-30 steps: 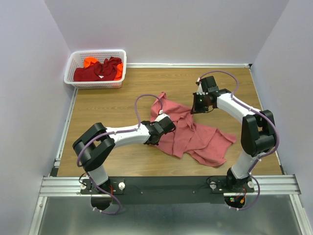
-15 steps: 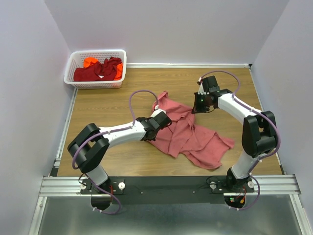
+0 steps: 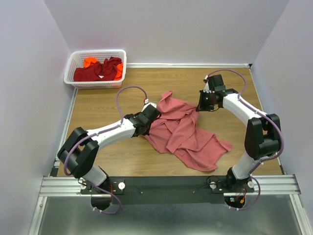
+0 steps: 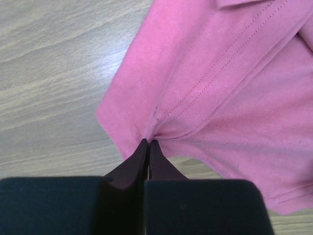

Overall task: Fold and stack the t-shirts
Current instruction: Flatten the tshirt out

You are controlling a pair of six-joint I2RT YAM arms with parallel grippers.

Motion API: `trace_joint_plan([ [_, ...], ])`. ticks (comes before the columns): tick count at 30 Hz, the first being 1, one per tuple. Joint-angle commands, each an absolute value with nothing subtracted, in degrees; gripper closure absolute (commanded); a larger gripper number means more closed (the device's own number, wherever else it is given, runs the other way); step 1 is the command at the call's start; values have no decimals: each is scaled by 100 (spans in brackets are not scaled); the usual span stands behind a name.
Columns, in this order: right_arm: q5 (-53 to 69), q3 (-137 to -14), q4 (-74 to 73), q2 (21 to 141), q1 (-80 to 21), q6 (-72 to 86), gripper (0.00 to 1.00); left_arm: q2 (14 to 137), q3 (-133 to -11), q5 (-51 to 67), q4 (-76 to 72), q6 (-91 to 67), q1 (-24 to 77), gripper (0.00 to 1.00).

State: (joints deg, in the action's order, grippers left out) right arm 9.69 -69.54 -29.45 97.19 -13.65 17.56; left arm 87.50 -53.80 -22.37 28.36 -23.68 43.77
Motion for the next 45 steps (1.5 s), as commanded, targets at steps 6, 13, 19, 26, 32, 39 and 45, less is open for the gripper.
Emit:
trace_joint_plan([
  [6,1037,-6794,-2865,9580,-1327,1819,99,8701,-4993,-1512,2049,-2215,4052,80],
  [13,1213,-6768,-2856,9571,-1327,1863,99,8895,-5018,-1301,1793,-2189,3911,63],
  [19,1222,-6688,-2856,9519,-1327,1863,99,8868,-5089,-1380,1819,-2057,3823,66],
  [26,967,-6706,-2865,9448,-1327,1837,99,8719,-5133,-1477,1872,-1872,3595,71],
  [32,905,-6741,-2865,9440,-1327,1846,99,8745,-5177,-1459,1846,-1828,3419,76],
  [39,712,-6732,-2865,9457,-1327,1854,99,8868,-5194,-1231,1749,-1828,3366,100],
  [45,-376,-6680,-2874,9194,-1055,2275,99,8588,-5300,-1853,1977,-2074,3278,100],
])
